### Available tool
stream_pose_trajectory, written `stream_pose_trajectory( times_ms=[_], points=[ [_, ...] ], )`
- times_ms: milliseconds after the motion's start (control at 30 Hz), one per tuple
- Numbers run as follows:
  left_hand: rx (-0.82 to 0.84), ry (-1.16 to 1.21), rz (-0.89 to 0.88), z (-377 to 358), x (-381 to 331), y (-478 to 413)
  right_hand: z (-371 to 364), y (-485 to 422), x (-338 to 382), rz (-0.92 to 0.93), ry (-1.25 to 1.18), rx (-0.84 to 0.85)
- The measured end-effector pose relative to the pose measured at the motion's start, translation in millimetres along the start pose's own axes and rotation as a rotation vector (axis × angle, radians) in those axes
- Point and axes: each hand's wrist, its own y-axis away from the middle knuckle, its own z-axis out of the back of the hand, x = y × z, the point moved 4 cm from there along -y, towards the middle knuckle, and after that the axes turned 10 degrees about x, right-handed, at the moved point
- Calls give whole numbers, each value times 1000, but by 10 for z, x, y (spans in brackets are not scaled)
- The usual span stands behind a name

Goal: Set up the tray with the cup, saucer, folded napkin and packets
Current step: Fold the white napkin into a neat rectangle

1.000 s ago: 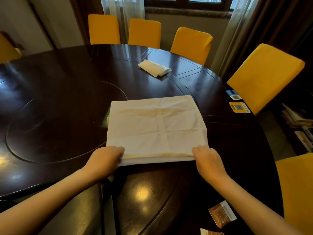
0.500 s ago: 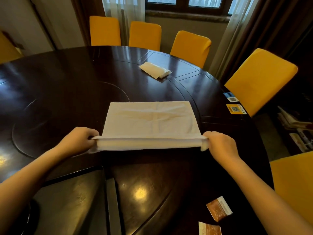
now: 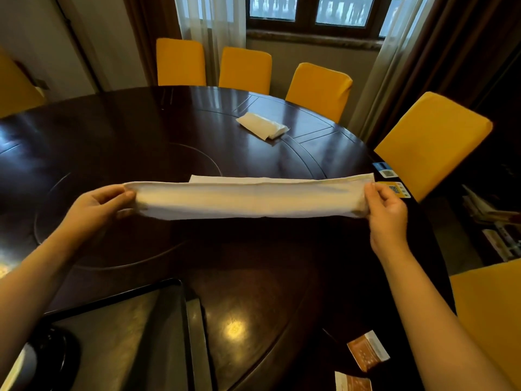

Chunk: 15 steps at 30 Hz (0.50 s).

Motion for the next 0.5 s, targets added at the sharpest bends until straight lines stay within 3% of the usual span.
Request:
stream_pose_trajectory(
  times_ms=[233,500],
  points=[
    [-107,-93,47,23,242,136,-94,281,-203,12,227,-168],
    [-245,-312,139,-275,572,-399,-240,77,-761,-155,546,-154]
  ],
)
